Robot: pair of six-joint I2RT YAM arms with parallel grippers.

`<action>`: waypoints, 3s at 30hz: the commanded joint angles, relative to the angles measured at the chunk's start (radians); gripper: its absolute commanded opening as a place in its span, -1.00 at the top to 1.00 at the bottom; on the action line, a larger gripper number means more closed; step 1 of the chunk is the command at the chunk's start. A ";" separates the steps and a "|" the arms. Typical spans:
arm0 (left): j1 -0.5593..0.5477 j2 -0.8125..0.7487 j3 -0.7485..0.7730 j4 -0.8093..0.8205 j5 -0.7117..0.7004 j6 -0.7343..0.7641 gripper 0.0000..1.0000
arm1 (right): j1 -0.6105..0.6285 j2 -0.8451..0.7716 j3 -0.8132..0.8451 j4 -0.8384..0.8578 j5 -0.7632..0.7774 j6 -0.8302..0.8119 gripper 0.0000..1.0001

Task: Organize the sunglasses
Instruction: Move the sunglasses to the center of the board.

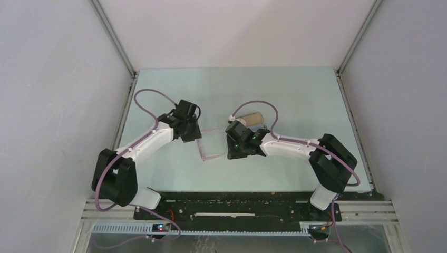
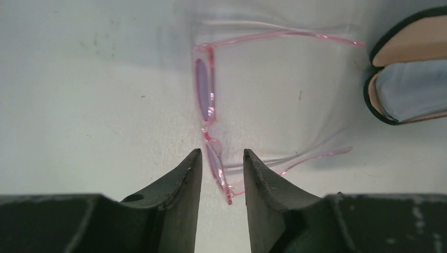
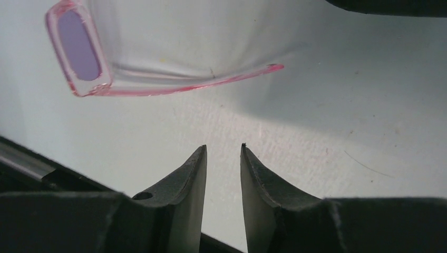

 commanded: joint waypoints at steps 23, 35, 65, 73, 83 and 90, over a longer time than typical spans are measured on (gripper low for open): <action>0.202 0.404 0.121 0.169 0.027 -0.024 0.28 | 0.020 0.284 0.242 0.037 0.168 -0.022 0.49; 0.136 0.455 0.142 0.212 0.149 -0.012 0.29 | 0.012 0.403 0.439 0.034 0.130 -0.045 0.49; 0.217 0.147 0.118 0.061 0.125 0.008 0.21 | -0.092 0.347 0.395 0.097 -0.270 -0.800 -0.12; 0.230 0.121 0.124 0.044 0.133 0.007 0.22 | -0.101 0.378 0.357 0.174 -0.263 -0.849 -0.10; 0.304 0.102 0.091 0.025 0.177 0.011 0.20 | -0.060 0.391 0.348 0.153 -0.319 -0.935 0.59; 0.337 0.050 0.078 0.014 0.202 0.018 0.19 | 0.011 0.350 0.292 0.155 -0.361 -0.967 0.81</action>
